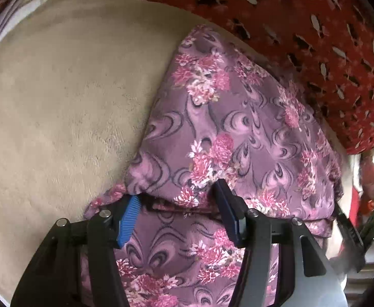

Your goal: Fold small clothes

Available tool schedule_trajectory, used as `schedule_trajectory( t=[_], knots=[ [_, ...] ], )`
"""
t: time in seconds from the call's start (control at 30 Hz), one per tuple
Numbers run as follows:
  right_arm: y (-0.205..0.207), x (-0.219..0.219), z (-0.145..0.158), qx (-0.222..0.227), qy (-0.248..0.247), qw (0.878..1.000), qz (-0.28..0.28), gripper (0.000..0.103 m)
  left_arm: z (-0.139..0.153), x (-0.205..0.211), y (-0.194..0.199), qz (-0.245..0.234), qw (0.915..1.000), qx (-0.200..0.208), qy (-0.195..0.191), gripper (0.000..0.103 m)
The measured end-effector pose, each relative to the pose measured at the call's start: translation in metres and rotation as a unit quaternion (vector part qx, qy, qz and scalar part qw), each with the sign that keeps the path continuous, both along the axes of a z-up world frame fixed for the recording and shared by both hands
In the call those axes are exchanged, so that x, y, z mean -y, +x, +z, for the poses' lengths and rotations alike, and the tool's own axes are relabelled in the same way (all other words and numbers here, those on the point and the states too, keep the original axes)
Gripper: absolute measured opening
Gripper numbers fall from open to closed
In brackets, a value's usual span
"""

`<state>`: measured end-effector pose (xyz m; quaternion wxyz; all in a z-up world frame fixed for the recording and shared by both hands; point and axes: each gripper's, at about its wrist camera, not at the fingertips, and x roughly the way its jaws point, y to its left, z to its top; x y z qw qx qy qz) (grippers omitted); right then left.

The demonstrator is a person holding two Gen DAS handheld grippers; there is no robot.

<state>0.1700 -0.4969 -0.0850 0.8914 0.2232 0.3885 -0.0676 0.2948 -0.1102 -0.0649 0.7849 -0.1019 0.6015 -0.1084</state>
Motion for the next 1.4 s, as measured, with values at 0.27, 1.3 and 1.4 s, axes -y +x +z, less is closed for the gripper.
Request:
schedule_trajectory(
  t=[0.27, 1.3, 1.4],
  knots=[
    [-0.047, -0.024, 0.011, 0.017, 0.011, 0.999, 0.044, 0.018, -0.001, -0.002, -0.064, -0.049, 0.9985, -0.002, -0.025, 0.056],
    [-0.338, -0.082, -0.036, -0.080, 0.003, 0.996, 0.042, 0.043, -0.017, -0.168, -0.273, 0.008, 0.9966, -0.052, -0.064, 0.056],
    [-0.350, -0.073, -0.047, -0.084, 0.017, 0.996, 0.025, 0.046, -0.032, -0.182, -0.277, 0.026, 0.9932, -0.077, -0.083, 0.056]
  ],
)
